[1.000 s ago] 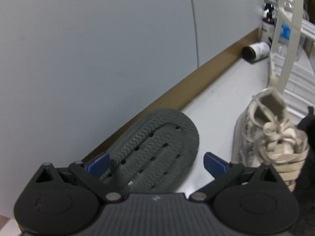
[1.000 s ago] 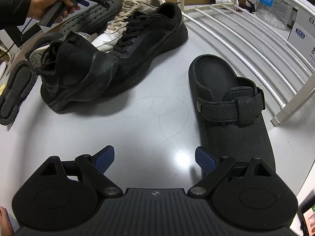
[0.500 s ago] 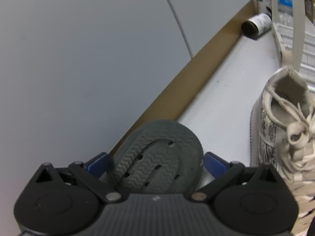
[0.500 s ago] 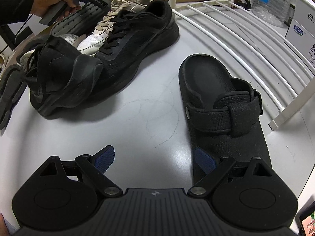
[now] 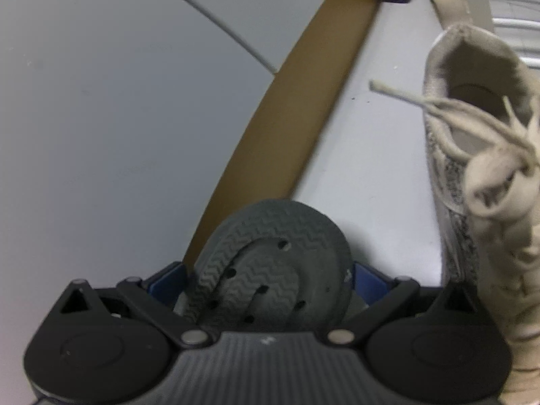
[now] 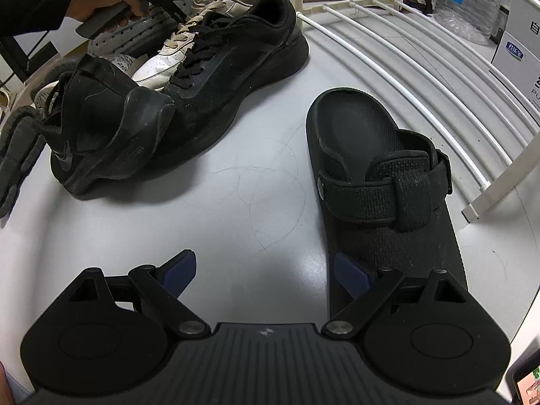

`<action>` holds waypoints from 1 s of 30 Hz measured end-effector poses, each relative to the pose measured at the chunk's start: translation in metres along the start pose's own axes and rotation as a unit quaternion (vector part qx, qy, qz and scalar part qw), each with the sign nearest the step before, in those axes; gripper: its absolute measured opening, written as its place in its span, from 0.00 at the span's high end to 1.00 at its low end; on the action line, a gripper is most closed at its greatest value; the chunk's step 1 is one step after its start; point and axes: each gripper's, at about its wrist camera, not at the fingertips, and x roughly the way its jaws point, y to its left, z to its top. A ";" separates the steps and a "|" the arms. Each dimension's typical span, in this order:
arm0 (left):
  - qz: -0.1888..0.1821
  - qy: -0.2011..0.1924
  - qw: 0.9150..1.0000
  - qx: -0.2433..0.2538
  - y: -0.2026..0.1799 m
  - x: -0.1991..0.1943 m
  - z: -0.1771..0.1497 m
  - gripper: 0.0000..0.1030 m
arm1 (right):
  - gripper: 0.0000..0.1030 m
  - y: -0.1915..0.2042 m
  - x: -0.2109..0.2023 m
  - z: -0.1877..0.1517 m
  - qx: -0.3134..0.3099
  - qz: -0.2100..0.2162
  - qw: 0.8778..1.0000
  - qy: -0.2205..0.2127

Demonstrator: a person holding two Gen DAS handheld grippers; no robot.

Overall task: Organize scattered shoes
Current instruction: 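Lift the black clog out of the pile with the left gripper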

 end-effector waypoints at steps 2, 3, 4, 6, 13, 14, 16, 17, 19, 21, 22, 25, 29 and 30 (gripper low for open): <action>0.005 -0.002 1.000 0.022 -0.003 0.001 -0.003 0.00 | 0.10 0.000 0.000 0.000 -0.001 0.000 1.000 0.001; 0.008 -0.002 0.999 0.031 -0.004 0.002 -0.004 0.00 | 0.10 0.000 0.001 0.000 -0.001 0.000 1.000 0.001; 0.012 -0.001 0.999 0.042 -0.006 0.003 -0.006 0.00 | 0.10 0.000 0.001 0.000 -0.002 0.000 1.000 0.002; 0.019 0.002 0.999 0.050 -0.005 0.005 -0.008 0.00 | 0.10 0.000 0.001 -0.001 -0.003 0.000 1.000 0.003; 0.019 0.011 1.000 0.022 0.013 0.010 -0.015 0.00 | 0.10 0.001 0.003 -0.002 -0.006 0.000 1.000 0.005; 0.016 0.013 1.000 0.021 0.015 0.008 -0.014 0.00 | 0.10 0.001 0.002 -0.002 -0.005 0.000 1.000 0.005; 0.015 0.011 1.000 0.016 0.019 0.004 -0.015 0.00 | 0.10 0.000 0.001 -0.005 -0.003 -0.003 1.000 0.006; 0.015 0.004 1.000 0.008 0.023 0.000 -0.017 0.01 | 0.10 0.000 0.000 -0.005 -0.002 -0.003 1.000 0.006; 0.015 -0.009 1.000 0.001 0.028 -0.007 -0.021 0.01 | 0.10 0.001 -0.005 -0.008 -0.003 -0.006 1.000 0.002; 0.029 -0.027 0.999 -0.015 0.036 -0.018 -0.027 0.02 | 0.10 0.001 -0.010 -0.010 -0.004 -0.010 1.000 -0.003; 0.030 -0.032 0.999 -0.025 0.039 -0.022 -0.028 0.02 | 0.10 0.002 -0.013 -0.011 -0.004 -0.012 1.000 -0.006; 0.024 -0.047 0.998 -0.034 0.047 -0.036 -0.035 0.02 | 0.10 0.003 -0.020 -0.015 -0.006 -0.015 1.000 -0.010; 0.025 -0.071 0.995 -0.063 0.058 -0.058 -0.045 0.02 | 0.10 0.007 -0.026 -0.025 -0.009 -0.010 1.000 -0.006; 0.025 -0.077 0.994 -0.074 0.062 -0.064 -0.047 0.02 | 0.10 0.009 -0.028 -0.028 -0.015 -0.007 1.000 -0.003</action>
